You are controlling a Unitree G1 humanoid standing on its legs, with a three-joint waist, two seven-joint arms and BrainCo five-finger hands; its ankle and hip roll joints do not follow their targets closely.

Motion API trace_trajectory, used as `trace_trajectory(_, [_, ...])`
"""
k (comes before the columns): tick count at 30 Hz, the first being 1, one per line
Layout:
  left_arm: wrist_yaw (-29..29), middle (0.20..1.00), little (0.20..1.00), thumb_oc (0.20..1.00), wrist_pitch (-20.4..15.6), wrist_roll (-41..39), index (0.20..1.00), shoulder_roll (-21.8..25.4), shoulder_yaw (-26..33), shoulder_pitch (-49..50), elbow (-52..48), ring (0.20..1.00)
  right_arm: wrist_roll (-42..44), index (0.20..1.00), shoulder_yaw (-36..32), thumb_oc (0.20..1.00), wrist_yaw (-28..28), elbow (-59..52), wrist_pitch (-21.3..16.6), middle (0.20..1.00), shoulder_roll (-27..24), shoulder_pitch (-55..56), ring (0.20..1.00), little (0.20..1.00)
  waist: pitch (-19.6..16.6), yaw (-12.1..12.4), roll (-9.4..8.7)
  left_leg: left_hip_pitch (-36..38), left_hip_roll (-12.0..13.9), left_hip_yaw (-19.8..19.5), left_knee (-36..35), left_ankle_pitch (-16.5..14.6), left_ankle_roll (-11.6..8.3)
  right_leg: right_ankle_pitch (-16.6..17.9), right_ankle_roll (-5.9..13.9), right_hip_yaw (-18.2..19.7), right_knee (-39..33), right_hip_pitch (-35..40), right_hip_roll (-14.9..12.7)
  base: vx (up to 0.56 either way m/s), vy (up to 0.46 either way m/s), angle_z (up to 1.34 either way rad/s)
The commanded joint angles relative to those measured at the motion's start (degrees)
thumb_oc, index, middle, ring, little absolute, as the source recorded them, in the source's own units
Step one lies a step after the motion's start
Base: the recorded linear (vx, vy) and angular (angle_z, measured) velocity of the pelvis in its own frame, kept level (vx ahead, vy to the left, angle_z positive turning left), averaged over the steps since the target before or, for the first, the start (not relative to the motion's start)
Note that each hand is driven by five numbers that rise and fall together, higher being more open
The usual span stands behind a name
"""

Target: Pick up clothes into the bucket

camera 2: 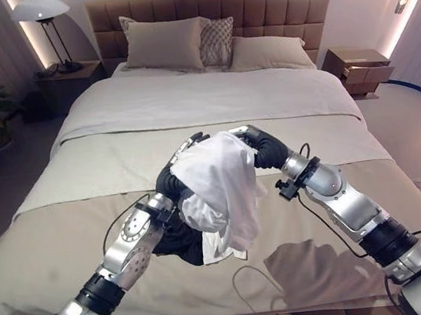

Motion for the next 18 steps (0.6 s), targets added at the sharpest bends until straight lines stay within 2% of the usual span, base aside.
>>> trace_trajectory(1, [-4.3, 0.200, 0.200, 0.200, -0.8, -4.3, 0.200, -0.7, -1.9, -5.1, 3.7, 0.200, 5.2, 0.200, -0.1, 0.200, -0.2, -1.9, -3.4, 0.200, 2.0, -3.3, 0.200, 0.200, -1.8, -0.4, -1.34, -1.7, 1.0, 2.7, 3.9, -1.6, -0.11, 1.3, 4.13, -1.3, 1.0, 0.9, -3.2, 0.00, 0.000, 0.00])
trace_trajectory(7, [-8.1, 0.200, 0.200, 0.200, 0.9, -5.1, 0.200, -0.6, -3.0, -4.3, 8.2, 0.200, 6.5, 0.200, -0.4, 0.200, 1.0, -2.7, -3.9, 0.200, 3.1, -3.3, 0.200, 0.200, -2.4, -0.9, -1.45, -1.3, 0.9, 3.0, 4.1, -1.9, -0.01, 1.1, 4.14, -0.7, 1.1, 1.0, -3.2, 0.01, 0.001, 0.00])
trace_trajectory(17, [-5.2, 0.200, 0.200, 0.200, -0.9, 0.0, 0.200, -1.8, -1.2, -2.8, 10.1, 0.200, 5.4, 0.200, -3.7, 0.200, -0.1, -2.5, -3.8, 0.200, 5.4, -1.5, 0.200, 0.200, -2.7, -0.5, -1.61, -1.7, 0.7, 2.7, 4.6, -2.2, 0.17, 1.0, 4.06, -1.0, 1.3, 1.1, -3.4, 0.00, 0.000, 0.00])
trace_trajectory(18, [-4.8, 0.200, 0.200, 0.200, -0.9, 0.2, 0.200, -2.0, -0.6, -2.2, 10.1, 0.200, 5.4, 0.460, -4.4, 0.460, -0.4, -2.3, -3.7, 0.460, 6.2, -1.1, 0.460, 0.460, -2.6, -0.4, -1.63, -1.8, 0.7, 2.5, 4.7, -2.2, 0.21, 1.0, 4.01, -1.1, 1.3, 1.2, -3.4, 0.00, 0.000, 0.00])
